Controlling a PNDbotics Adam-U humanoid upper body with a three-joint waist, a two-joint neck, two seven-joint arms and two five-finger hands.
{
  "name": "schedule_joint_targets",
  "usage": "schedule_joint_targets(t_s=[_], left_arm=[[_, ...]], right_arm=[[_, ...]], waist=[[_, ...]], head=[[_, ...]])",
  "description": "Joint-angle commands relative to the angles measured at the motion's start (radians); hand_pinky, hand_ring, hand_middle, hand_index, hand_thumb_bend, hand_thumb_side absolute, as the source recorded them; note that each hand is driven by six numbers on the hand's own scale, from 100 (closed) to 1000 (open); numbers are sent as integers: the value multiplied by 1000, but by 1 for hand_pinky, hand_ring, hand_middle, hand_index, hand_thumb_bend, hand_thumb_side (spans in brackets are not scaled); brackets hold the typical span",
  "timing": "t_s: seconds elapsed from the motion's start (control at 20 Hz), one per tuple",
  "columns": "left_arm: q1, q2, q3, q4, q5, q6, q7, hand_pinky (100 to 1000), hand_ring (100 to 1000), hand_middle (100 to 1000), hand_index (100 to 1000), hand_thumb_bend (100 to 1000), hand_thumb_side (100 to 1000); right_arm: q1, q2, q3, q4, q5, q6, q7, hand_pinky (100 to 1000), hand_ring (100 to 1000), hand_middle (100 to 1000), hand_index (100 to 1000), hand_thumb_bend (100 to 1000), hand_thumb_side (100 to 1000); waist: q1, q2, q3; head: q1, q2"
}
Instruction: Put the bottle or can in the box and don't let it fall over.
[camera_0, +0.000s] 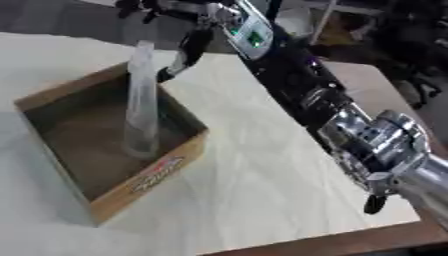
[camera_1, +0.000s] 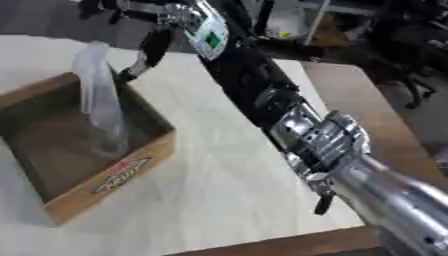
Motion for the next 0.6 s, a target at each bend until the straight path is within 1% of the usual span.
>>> schedule_joint_targets(t_s=[0.05,0.3,0.6], left_arm=[[-2,9,2,-18,-7,-2,-4,525,515,622,883,123,728],[1,7,3,-18,-11,-2,-4,524,515,624,884,123,728],[6,8,5,-18,-13,-2,-2,524,515,625,884,122,728]], right_arm=[[-12,-56,-12,-22,-23,-297,307,882,1000,1000,915,600,158],[-1,-85,-27,-19,-26,-281,307,877,1000,1000,912,589,163],[10,-132,-46,-29,-67,-265,307,878,1000,1000,913,583,155]], waist=[[12,-12,-5],[14,-11,-13],[17,-14,-24]], head=[[7,-9],[12,-8],[13,-1]])
